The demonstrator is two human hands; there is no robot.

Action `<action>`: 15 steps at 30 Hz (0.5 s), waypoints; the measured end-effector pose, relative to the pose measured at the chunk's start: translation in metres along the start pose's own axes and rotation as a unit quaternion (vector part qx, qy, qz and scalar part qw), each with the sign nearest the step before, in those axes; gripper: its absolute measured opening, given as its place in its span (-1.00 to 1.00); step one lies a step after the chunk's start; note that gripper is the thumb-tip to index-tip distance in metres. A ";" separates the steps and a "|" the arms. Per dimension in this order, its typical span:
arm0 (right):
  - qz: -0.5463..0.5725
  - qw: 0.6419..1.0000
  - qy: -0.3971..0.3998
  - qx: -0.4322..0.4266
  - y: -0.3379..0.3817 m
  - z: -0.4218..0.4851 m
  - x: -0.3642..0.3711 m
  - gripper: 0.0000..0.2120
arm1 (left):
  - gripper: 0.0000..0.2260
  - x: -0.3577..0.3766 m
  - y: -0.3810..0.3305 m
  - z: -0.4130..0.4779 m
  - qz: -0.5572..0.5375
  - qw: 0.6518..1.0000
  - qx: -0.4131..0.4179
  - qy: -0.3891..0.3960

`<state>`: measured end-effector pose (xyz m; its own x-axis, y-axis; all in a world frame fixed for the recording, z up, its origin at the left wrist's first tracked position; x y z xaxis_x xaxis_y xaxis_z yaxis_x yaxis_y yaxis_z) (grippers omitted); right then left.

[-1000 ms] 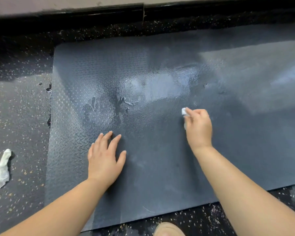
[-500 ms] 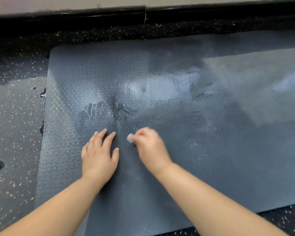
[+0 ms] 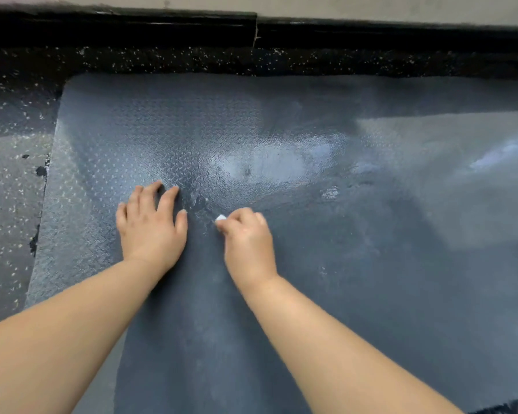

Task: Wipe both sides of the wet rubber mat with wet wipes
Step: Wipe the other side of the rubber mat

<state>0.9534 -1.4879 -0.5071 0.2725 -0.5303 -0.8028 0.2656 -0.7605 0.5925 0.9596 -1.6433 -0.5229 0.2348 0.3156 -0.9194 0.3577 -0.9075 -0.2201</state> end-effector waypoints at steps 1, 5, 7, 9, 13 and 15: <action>0.007 0.998 0.033 -0.050 0.018 -0.008 0.012 -0.88 | -0.60 0.000 0.004 0.003 -0.001 1.000 0.001 -0.005; 0.059 0.997 -0.019 -0.038 -0.022 0.016 -0.036 -0.88 | -0.54 0.003 0.011 -0.001 0.017 0.999 0.027 -0.032; 0.050 0.992 -0.090 0.076 -0.076 0.041 -0.081 -0.81 | -0.51 0.002 0.010 -0.003 0.022 0.998 0.030 -0.047; 0.038 0.973 -0.142 0.180 -0.123 0.057 -0.120 -0.77 | -0.50 0.001 0.008 -0.004 0.019 0.998 0.031 -0.053; 0.022 0.952 -0.147 0.266 -0.140 0.078 -0.114 -0.75 | -0.47 -0.002 0.008 -0.005 0.013 0.997 0.034 -0.066; 0.005 0.973 -0.129 0.192 -0.094 0.083 -0.077 -0.78 | -0.48 -0.003 0.007 -0.005 0.010 0.997 0.034 -0.067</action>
<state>0.8311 -1.4068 -0.5064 0.0194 -0.5766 -0.8168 -0.1148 -0.8128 0.5711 0.9660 -1.6493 -0.5204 0.1161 0.2622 -0.9580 0.2902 -0.9314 -0.2197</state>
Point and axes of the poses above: each hand's wrist, its own z-axis towards the middle knuckle, its own x-axis out of the palm, y = z × x, the point moved 7 cm from there along z, towards the middle knuckle, and after that the axes turned 13 degrees about y, right-handed, at the moved point
